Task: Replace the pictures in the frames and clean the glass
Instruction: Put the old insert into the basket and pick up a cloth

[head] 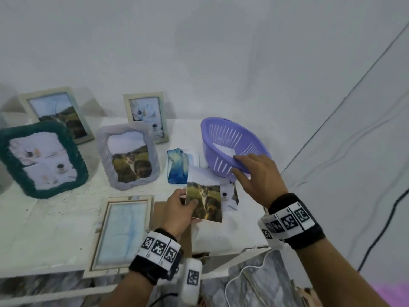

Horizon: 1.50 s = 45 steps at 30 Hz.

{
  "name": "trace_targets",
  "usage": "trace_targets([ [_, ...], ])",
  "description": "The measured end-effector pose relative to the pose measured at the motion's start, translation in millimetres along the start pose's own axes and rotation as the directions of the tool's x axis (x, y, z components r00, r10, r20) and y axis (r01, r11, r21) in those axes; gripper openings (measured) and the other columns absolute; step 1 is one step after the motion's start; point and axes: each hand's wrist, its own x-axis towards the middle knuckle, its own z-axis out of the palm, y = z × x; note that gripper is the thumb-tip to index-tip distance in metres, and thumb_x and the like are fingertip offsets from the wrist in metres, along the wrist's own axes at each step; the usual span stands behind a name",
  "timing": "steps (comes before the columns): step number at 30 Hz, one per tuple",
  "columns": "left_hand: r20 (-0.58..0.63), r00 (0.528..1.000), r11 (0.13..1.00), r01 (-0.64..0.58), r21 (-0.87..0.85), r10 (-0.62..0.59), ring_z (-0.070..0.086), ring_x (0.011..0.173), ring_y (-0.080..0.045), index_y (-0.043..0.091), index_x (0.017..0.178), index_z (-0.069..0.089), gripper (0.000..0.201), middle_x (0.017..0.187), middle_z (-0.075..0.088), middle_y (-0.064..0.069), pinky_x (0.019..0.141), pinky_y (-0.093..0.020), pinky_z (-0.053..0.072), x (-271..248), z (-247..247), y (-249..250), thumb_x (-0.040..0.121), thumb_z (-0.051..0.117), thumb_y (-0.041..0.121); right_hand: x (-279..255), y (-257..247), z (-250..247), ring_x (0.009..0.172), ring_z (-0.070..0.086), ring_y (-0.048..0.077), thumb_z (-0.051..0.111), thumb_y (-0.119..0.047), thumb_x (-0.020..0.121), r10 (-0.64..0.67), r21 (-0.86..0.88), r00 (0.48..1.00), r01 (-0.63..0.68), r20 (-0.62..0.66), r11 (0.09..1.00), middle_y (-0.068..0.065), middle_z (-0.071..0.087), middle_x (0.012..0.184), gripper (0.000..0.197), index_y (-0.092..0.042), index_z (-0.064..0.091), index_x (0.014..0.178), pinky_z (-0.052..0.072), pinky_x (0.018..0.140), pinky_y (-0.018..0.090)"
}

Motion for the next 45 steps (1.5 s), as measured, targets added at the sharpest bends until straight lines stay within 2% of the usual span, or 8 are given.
trace_targets([
  [3, -0.01, 0.998, 0.998, 0.056, -0.002, -0.056, 0.069, 0.083, -0.029, 0.009, 0.107, 0.058, 0.016, 0.101, 0.068, -0.017, 0.056, -0.035, 0.06, 18, 30, -3, 0.093, 0.062, 0.002, 2, 11, -2, 0.073, 0.06, 0.031, 0.056, -0.038, 0.086, -0.046, 0.055, 0.999, 0.046, -0.003, 0.997, 0.004, 0.068, 0.087, 0.037, -0.012, 0.068, 0.109, 0.05, 0.068, 0.04],
  [6, -0.083, 0.996, 0.989, 0.052, 0.138, -0.041, 0.069, 0.09, -0.032, 0.018, 0.1, 0.059, 0.016, 0.104, 0.07, -0.013, 0.077, -0.05, 0.06, 37, 46, -12, 0.089, 0.069, 0.011, -3, 13, 1, 0.071, 0.059, 0.029, 0.054, -0.041, 0.086, -0.094, 0.102, 0.995, 0.095, -0.02, 0.99, 0.002, 0.067, 0.084, 0.038, -0.013, 0.069, 0.108, 0.047, 0.067, 0.037],
  [11, -0.107, 0.994, 0.933, 0.005, 0.36, 0.036, 0.065, 0.103, -0.026, 0.012, 0.119, 0.063, 0.034, 0.113, 0.07, -0.006, 0.095, -0.044, 0.051, 45, 55, -14, 0.089, 0.069, 0.028, -20, 9, 17, 0.071, 0.057, 0.028, 0.059, -0.041, 0.083, -0.121, 0.144, 0.993, 0.119, 0.006, 0.982, -0.001, 0.064, 0.082, 0.034, -0.017, 0.069, 0.104, 0.044, 0.067, 0.036],
  [23, -0.091, 0.981, 0.805, -0.085, 0.588, 0.17, 0.064, 0.101, -0.028, 0.021, 0.106, 0.072, 0.024, 0.105, 0.073, -0.004, 0.088, -0.036, 0.05, 37, 36, -5, 0.097, 0.051, 0.028, -31, 3, 34, 0.074, 0.057, 0.025, 0.052, -0.046, 0.083, -0.162, 0.201, 0.971, 0.125, 0.178, 0.972, -0.004, 0.065, 0.084, 0.037, -0.022, 0.068, 0.106, 0.046, 0.068, 0.035],
  [26, -0.14, 0.974, 0.908, -0.108, 0.404, 0.179, 0.065, 0.101, -0.027, 0.019, 0.102, 0.068, 0.021, 0.104, 0.072, -0.006, 0.09, -0.043, 0.052, 36, 28, 4, 0.101, 0.048, 0.024, -18, 9, 20, 0.079, 0.06, 0.023, 0.052, -0.048, 0.087, -0.139, 0.308, 0.97, 0.073, 0.198, 0.948, -0.003, 0.067, 0.088, 0.04, -0.018, 0.068, 0.109, 0.048, 0.071, 0.035],
  [31, -0.094, 0.991, 0.994, -0.1, -0.041, 0.096, 0.07, 0.088, -0.017, 0.015, 0.104, 0.066, 0.018, 0.098, 0.074, -0.003, 0.07, -0.03, 0.051, 28, 25, 28, 0.101, 0.053, 0.026, 49, 22, -10, 0.092, 0.061, 0.02, 0.059, -0.04, 0.092, -0.066, 0.225, 0.945, -0.008, 0.32, 0.974, -0.002, 0.067, 0.1, 0.035, -0.019, 0.064, 0.12, 0.046, 0.08, 0.03],
  [38, -0.017, 0.999, 0.993, -0.047, -0.111, 0.045, 0.07, 0.083, -0.021, 0.009, 0.115, 0.061, 0.022, 0.099, 0.074, -0.013, 0.067, -0.028, 0.057, 40, 21, 29, 0.093, 0.064, 0.01, 152, 24, 29, 0.118, 0.053, 0.026, 0.056, -0.04, 0.092, 0.046, -0.194, 0.764, 0.104, 0.644, 0.976, 0.007, 0.058, 0.129, 0.047, -0.011, 0.053, 0.13, 0.044, 0.096, 0.035],
  [45, 0.052, 0.996, 0.99, -0.065, -0.127, 0.072, 0.072, 0.082, -0.019, 0.009, 0.12, 0.057, 0.027, 0.093, 0.076, -0.01, 0.064, -0.023, 0.057, 43, 14, 28, 0.094, 0.063, 0.011, 173, 22, 92, 0.079, 0.057, 0.027, 0.075, -0.054, 0.072, 0.109, -0.357, 0.694, 0.223, 0.712, 0.907, 0.004, 0.061, 0.092, 0.057, -0.013, 0.057, 0.107, 0.044, 0.064, 0.035],
])
